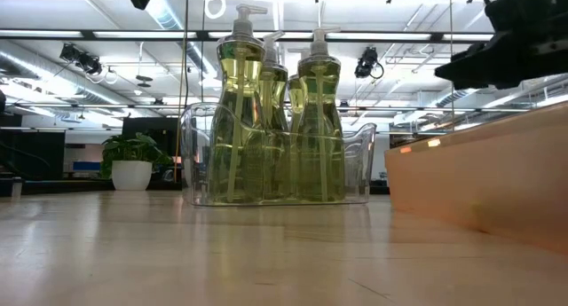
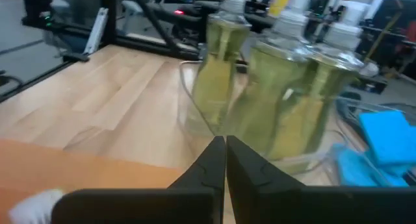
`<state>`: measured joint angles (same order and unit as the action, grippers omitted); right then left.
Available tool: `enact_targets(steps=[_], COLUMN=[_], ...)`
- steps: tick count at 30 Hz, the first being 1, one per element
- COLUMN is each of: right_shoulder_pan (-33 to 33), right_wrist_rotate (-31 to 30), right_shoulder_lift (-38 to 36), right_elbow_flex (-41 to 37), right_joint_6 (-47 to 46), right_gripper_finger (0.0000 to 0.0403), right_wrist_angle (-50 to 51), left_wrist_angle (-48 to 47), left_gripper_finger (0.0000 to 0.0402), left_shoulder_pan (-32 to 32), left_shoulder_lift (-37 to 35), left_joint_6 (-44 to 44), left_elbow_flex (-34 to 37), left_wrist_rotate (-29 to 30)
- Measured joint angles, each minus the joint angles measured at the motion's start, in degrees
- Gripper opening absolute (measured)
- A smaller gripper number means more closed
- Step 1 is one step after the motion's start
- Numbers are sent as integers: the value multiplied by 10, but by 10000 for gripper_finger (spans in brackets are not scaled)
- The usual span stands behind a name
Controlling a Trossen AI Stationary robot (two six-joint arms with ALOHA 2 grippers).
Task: Pick & Place Kitchen Sink Supplies
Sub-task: Return to Home Position
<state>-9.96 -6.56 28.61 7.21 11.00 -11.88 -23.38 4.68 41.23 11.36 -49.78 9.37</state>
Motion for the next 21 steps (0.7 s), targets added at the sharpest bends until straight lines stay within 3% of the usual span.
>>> enact_targets(steps=[15, 21], right_shoulder_pan=[28, 28], right_wrist_rotate=[0, 0], right_shoulder_lift=[-99, -149], right_elbow_flex=[-64, -64], right_joint_6=[-49, -65], right_gripper_finger=[15, 15], right_wrist_angle=[1, 64], left_wrist_angle=[0, 0], left_gripper_finger=[23, 23], left_shoulder_pan=[0, 0], left_shoulder_lift=[0, 0], left_joint_6=[0, 0], left_elbow_flex=[0, 0], left_wrist_rotate=[0, 0])
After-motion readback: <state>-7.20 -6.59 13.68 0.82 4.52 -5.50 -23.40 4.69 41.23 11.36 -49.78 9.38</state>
